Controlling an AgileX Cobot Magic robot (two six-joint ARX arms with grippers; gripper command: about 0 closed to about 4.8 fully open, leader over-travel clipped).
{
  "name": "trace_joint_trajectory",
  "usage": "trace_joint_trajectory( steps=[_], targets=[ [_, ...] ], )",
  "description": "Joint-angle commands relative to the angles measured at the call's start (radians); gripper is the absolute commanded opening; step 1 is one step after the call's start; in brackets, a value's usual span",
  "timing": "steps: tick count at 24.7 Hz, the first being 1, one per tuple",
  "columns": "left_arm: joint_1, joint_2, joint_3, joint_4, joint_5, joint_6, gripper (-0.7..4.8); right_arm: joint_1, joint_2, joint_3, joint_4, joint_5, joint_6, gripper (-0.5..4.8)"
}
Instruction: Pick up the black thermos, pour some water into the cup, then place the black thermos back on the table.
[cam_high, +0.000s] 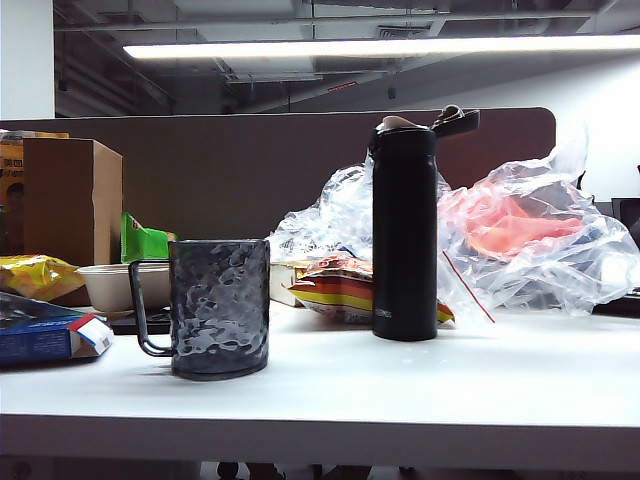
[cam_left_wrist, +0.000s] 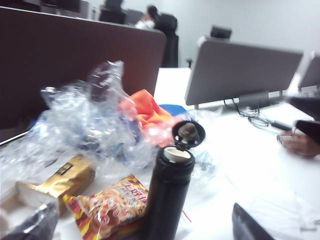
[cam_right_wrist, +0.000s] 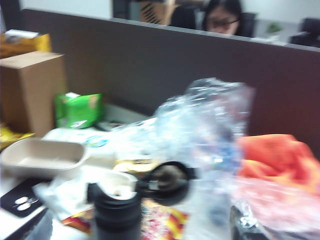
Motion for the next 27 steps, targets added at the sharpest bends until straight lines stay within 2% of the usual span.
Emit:
trace_joint_trajectory(
  steps=[1,4,10,13,24,27],
  targets=[
    [-0.092,0.076,0.032,0.015,-0.108,0.099,4.79,0.041,0.116,0.004,0.099,0.034,0.002,4.79],
    [-0.142,0.13,0.034,0.016,-0.158,0.105,4.79,0.043,0.235,0.003,0.166,0.033,0.043,4.79],
    [-0.149,0.189,0.034,-0.012,-0.158,0.106,4.79,0.042,0.455,0.002,0.319,0.018,0.056,4.79],
    [-0.148,0.196,0.033,-0.022,-0.174,0.141,4.79,0.066,0.535,0.002,0.356,0.019,0.061,4.79],
    [-0.148,0.199,0.033,-0.064,-0.183,0.194,4.79,0.062,0.739,0.002,0.592,0.037,0.08,4.79],
    [-0.148,0.199,0.033,-0.084,-0.184,0.194,4.79,0.062,0.779,0.002,0.608,0.027,0.091,4.79]
  ],
)
